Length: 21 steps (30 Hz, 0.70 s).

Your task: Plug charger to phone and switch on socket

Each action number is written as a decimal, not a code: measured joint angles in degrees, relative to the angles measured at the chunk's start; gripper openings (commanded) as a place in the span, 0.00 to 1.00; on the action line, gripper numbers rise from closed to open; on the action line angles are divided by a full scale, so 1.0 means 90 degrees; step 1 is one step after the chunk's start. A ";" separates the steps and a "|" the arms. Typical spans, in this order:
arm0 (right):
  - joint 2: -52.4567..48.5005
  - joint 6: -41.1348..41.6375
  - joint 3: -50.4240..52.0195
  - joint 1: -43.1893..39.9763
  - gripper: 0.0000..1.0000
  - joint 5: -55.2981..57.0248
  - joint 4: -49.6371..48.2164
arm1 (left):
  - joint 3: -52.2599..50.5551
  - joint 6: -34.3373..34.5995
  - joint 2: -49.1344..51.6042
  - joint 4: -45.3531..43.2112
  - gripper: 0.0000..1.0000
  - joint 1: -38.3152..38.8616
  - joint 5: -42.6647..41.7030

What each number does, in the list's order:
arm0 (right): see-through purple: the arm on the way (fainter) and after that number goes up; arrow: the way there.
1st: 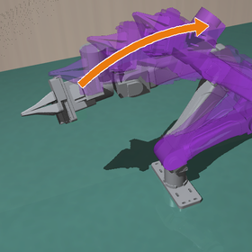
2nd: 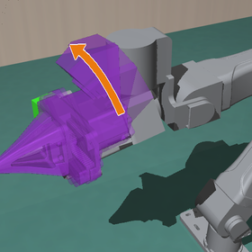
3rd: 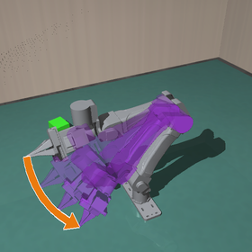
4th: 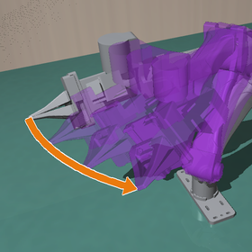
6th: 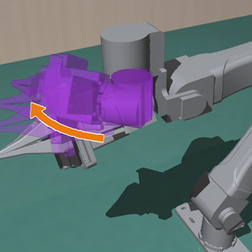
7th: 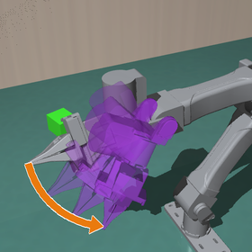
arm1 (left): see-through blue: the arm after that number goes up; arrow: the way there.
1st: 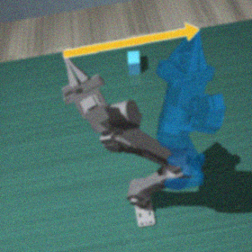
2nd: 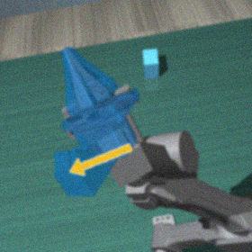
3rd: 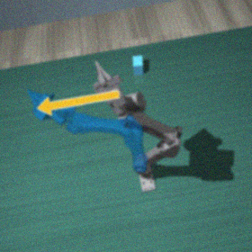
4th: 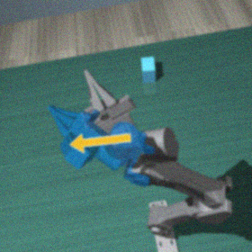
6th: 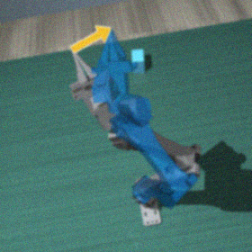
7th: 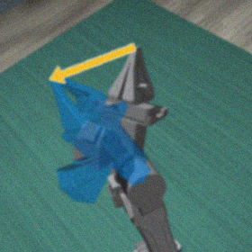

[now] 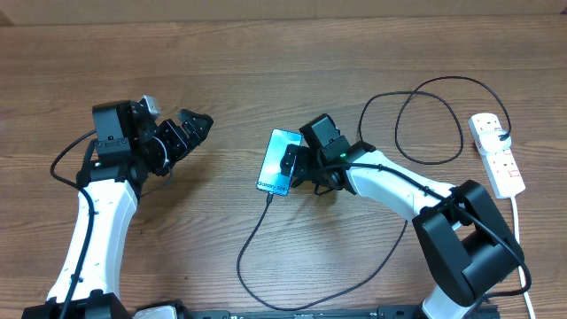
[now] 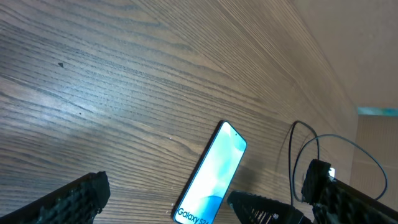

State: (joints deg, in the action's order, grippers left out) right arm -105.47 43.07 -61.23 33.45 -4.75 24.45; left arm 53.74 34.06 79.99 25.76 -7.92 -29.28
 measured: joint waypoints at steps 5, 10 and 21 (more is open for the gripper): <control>0.0000 0.0024 0.0000 0.0002 1.00 0.0056 -0.0005 | 0.0000 0.0000 0.0000 -0.0002 1.00 0.0000 0.0000; 0.0000 0.0027 0.0000 0.0000 1.00 0.0063 -0.0002 | 0.0000 0.0000 0.0000 0.0000 1.00 0.0000 0.0000; 0.0010 -0.0039 0.0010 -0.0007 0.61 0.0155 0.0236 | 0.0000 0.0000 0.0000 0.0000 1.00 0.0000 0.0000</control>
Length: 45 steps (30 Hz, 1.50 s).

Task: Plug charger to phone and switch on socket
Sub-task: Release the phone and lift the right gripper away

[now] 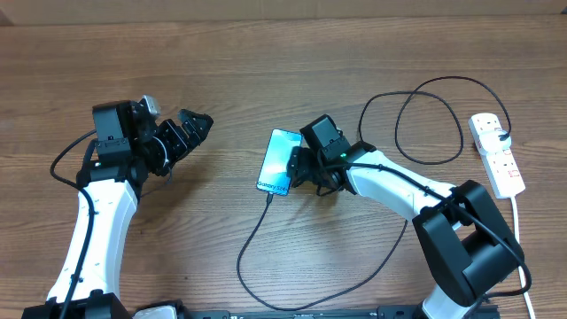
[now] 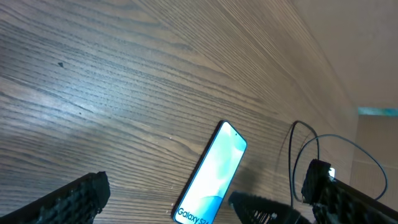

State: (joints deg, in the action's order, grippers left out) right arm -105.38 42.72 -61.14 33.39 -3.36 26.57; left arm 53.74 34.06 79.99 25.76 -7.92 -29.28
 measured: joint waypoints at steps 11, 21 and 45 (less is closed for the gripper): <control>0.0000 0.0063 0.0087 -0.0007 0.04 0.0199 0.0158 | 0.0000 0.0000 0.0000 -0.0002 1.00 0.0000 0.0002; 0.0000 0.0085 0.0087 -0.0044 0.13 0.0189 0.0114 | 0.0000 0.0000 0.0000 0.0000 1.00 0.0000 0.0000; 0.0000 0.0345 0.0087 -0.0080 0.04 -0.0068 0.0063 | 0.0000 0.0000 0.0000 0.0000 1.00 0.0000 0.0000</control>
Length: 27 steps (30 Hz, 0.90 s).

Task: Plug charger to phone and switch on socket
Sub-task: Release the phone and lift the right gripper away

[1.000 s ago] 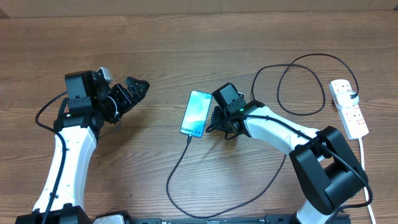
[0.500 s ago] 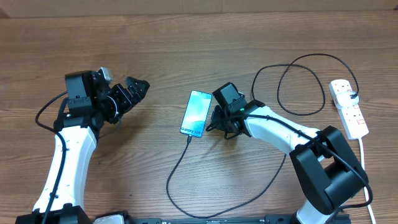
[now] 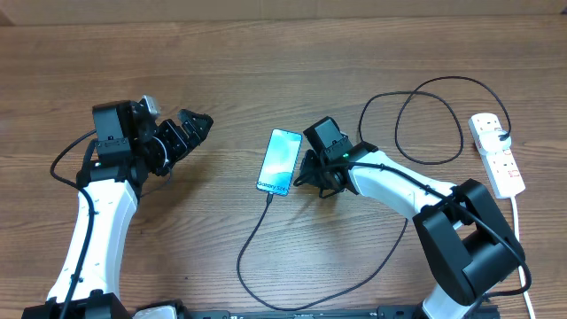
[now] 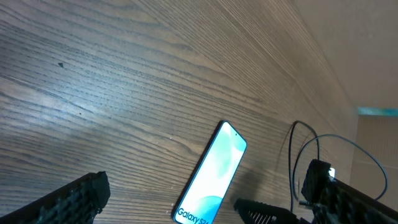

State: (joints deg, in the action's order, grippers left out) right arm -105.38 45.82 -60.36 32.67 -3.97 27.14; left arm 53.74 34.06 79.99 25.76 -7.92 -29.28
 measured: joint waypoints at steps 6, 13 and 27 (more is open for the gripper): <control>0.0000 0.0005 0.0000 0.0000 0.09 -0.0012 -0.0056 | 0.0000 0.0000 0.0000 0.0000 1.00 0.0000 0.0000; 0.0000 0.0007 0.0000 0.0000 0.06 -0.0012 -0.0058 | 0.0000 0.0000 0.0000 0.0000 1.00 0.0000 0.0000; 0.0406 -0.0029 -0.0061 -0.0002 0.04 0.0206 0.1348 | 0.0000 0.0000 0.0000 0.0000 1.00 0.0000 0.0002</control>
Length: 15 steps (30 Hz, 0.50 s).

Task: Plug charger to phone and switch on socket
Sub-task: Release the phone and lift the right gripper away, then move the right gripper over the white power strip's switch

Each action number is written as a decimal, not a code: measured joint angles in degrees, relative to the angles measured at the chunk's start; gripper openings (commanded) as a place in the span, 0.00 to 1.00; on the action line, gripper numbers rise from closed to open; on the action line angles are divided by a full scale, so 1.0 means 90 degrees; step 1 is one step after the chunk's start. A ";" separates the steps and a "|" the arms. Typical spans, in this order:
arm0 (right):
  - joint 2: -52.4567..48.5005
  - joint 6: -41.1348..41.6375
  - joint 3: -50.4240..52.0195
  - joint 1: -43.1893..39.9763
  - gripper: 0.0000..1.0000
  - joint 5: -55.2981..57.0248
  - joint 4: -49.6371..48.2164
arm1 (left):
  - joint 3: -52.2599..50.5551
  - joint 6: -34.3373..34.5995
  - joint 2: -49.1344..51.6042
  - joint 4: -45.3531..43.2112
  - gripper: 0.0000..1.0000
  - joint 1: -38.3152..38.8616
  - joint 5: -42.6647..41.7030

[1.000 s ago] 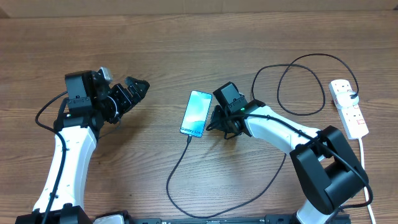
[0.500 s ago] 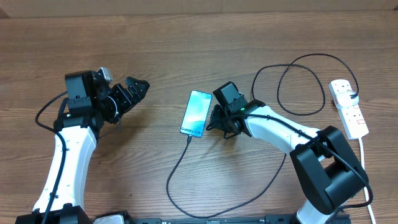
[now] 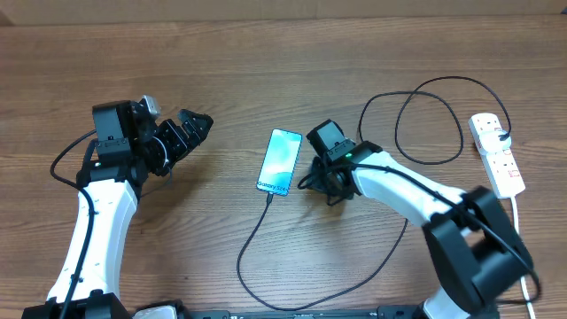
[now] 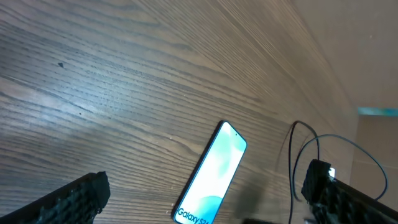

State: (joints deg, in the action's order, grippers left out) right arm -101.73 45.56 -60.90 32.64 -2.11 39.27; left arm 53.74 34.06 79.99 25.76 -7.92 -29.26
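Observation:
The phone [image 3: 280, 160] lies face up mid-table with its blue-white screen lit; the left wrist view also shows the phone [image 4: 214, 171]. The black charger cable [image 3: 251, 239] meets the phone's lower edge, loops along the near side and runs off to the right. A white socket strip [image 3: 496, 155] lies at the far right with a plug in its top end. My right gripper [image 3: 321, 184] points down just right of the phone, apart from it, its jaws hidden under the wrist. My left gripper [image 3: 193, 124] stands open well left of the phone, nothing between its fingers [image 4: 71, 198].
More black cable [image 3: 425, 115] coils in loops on the wooden table [image 3: 221, 62] between my right arm and the socket strip. A white lead runs from the strip toward the near right edge.
My right gripper has shifted a little further right and nearer, away from the phone's right edge. Its tip has almost left the left wrist view. Phone, cable and left arm have not moved.
My right gripper was first over the phone's lower right edge, touching it. It was still close against that edge at the second moment. By the third it stood just beside the phone, and now it is further off. The left gripper stayed open and still throughout.

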 measured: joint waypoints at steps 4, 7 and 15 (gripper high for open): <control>0.0517 -0.0061 -0.0525 -0.0034 0.04 0.0097 0.1078 | 0.0000 0.0000 0.0000 0.0000 1.00 0.0000 -0.0002; 0.0804 -0.0073 -0.1095 -0.0206 0.04 0.0121 0.1875 | 0.0000 0.0000 0.0000 0.0000 1.00 0.0000 0.0000; 0.1001 -0.0083 -0.1651 -0.1073 0.47 0.0214 0.3196 | 0.0000 0.0000 0.0000 -0.0002 0.99 0.0000 -0.0002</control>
State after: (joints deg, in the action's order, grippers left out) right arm -92.73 44.82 -75.77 22.98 -0.19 68.03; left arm 53.74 34.06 79.99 25.74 -7.92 -29.28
